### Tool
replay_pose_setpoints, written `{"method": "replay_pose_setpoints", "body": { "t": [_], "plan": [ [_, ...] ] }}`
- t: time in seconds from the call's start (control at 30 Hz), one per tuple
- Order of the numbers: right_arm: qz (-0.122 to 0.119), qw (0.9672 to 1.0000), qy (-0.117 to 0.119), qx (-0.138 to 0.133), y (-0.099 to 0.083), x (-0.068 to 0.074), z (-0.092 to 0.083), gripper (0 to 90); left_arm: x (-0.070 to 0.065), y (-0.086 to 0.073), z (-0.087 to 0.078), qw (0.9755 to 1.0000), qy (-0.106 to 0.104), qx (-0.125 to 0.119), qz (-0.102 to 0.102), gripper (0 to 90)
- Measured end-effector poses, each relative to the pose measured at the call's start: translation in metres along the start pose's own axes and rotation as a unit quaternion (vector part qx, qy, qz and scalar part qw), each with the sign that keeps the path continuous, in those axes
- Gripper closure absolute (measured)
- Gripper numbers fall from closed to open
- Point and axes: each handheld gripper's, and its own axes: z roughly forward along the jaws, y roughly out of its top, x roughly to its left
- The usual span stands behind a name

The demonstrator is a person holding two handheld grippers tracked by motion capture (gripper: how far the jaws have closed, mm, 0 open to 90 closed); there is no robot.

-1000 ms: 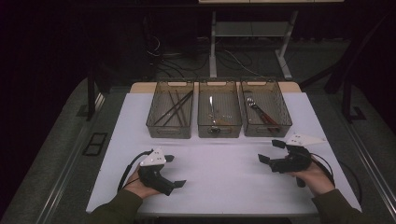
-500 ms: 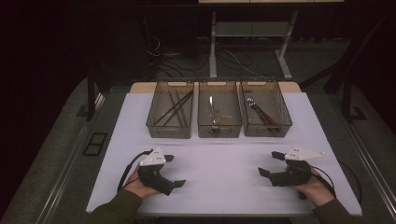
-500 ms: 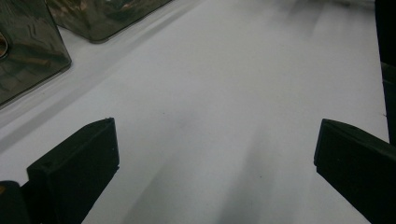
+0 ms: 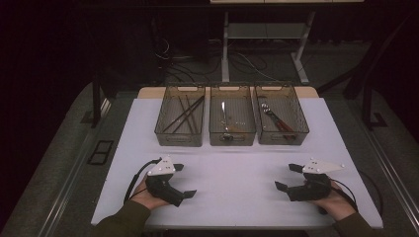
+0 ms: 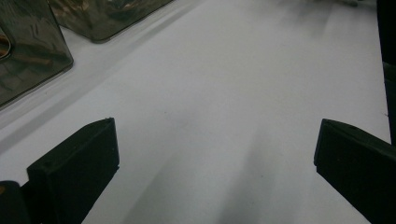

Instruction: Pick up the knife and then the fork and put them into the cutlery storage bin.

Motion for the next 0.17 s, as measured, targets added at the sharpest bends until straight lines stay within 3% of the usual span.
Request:
{"method": "replay_pose_setpoints", "body": {
  "t": [0.17],
  "plan": [
    [-0.005, 1.0000, 0.000, 0.002, 0.0000, 0.0010, -0.0001, 14.4, -0.0001, 0.0000, 0.0002, 1.0000, 0.000, 0.000, 0.000, 0.0]
  ]
}}
